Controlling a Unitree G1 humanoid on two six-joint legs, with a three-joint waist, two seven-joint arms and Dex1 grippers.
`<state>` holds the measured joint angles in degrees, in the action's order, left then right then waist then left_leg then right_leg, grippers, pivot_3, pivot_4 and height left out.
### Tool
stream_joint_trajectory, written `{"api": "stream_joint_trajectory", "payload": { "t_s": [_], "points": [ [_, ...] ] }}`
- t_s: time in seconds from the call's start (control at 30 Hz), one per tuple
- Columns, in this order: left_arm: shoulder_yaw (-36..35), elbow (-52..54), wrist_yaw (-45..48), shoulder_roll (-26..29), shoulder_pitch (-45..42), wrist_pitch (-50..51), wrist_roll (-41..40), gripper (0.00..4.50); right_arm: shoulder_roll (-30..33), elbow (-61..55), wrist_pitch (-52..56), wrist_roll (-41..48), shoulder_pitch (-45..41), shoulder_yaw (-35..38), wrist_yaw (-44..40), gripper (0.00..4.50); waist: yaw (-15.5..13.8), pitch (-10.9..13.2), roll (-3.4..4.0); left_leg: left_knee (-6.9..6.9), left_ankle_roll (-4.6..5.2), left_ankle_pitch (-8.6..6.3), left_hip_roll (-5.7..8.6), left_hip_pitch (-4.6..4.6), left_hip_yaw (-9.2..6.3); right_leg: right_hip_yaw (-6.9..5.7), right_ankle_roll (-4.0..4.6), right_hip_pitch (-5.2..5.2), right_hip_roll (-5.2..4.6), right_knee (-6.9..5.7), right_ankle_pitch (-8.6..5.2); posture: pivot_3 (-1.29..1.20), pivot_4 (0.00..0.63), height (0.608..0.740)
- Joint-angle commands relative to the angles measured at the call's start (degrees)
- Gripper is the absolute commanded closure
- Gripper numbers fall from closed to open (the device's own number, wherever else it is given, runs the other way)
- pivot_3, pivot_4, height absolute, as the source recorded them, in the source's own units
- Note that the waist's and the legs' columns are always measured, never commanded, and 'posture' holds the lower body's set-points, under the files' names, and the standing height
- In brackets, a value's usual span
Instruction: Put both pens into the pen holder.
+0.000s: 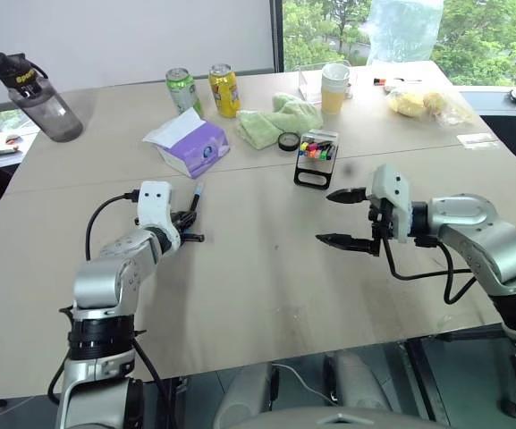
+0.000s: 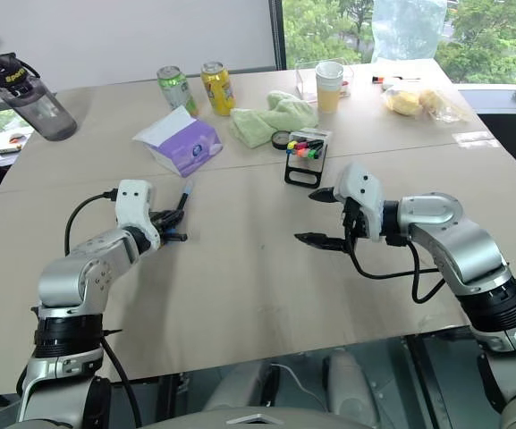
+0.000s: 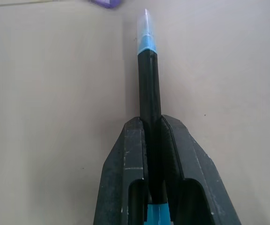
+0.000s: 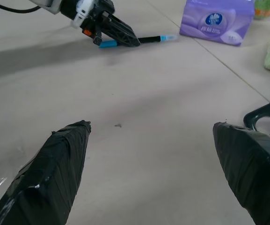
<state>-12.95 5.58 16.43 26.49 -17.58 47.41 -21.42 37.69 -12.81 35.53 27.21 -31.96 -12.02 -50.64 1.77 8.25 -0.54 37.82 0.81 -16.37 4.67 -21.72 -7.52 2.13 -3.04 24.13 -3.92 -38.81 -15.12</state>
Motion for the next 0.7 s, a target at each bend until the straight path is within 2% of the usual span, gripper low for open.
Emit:
{"api": "stream_joint_trajectory", "payload": {
  "t_s": [0.03,0.17,0.27,0.37,0.7],
  "points": [
    [2.00,6.43,9.55,-2.20,2.91,-7.22,-5.12,4.47,-5.09,-0.90,9.06,4.79,-4.42,4.65,6.31,0.00,-0.27,0.01,-0.01,0.05,0.00,0.00,0.02,-0.06,-0.05,-0.06,0.00,0.02,-0.01,0.00,0.00,0.00,0.150,0.740],
    [4.78,15.12,17.80,-4.81,7.31,-12.82,-10.06,4.47,-12.70,0.00,20.67,11.03,-8.13,10.41,14.40,0.00,-0.64,0.04,-0.07,0.11,0.00,-0.01,0.03,-0.28,-0.20,-0.23,0.00,0.08,-0.07,0.13,0.00,0.00,0.150,0.740],
    [6.38,16.76,19.96,-5.73,7.76,-13.87,-11.94,4.47,-17.54,2.16,28.11,14.54,-10.84,15.14,20.72,0.00,-1.00,0.04,-0.06,0.17,0.00,-0.01,0.05,-0.32,-0.33,-0.39,0.01,0.05,-0.08,0.15,0.00,0.00,0.150,0.740],
    [7.60,17.41,21.87,-5.95,7.43,-14.95,-13.05,4.47,-20.81,2.96,34.62,19.23,-12.51,19.07,23.59,0.00,-0.96,0.04,-0.06,0.19,0.00,-0.01,0.07,-0.31,-0.33,-0.39,0.01,0.04,-0.08,0.11,0.00,0.00,0.150,0.740],
    [9.04,19.12,23.37,-4.60,7.29,-14.64,-15.12,4.47,-29.76,2.89,45.98,27.89,-14.90,26.33,32.92,0.00,-0.10,0.04,-0.04,0.17,0.01,-0.01,0.08,-0.29,-0.32,-0.38,0.01,0.05,-0.06,0.04,0.00,0.00,0.150,0.740]
  ]
}}
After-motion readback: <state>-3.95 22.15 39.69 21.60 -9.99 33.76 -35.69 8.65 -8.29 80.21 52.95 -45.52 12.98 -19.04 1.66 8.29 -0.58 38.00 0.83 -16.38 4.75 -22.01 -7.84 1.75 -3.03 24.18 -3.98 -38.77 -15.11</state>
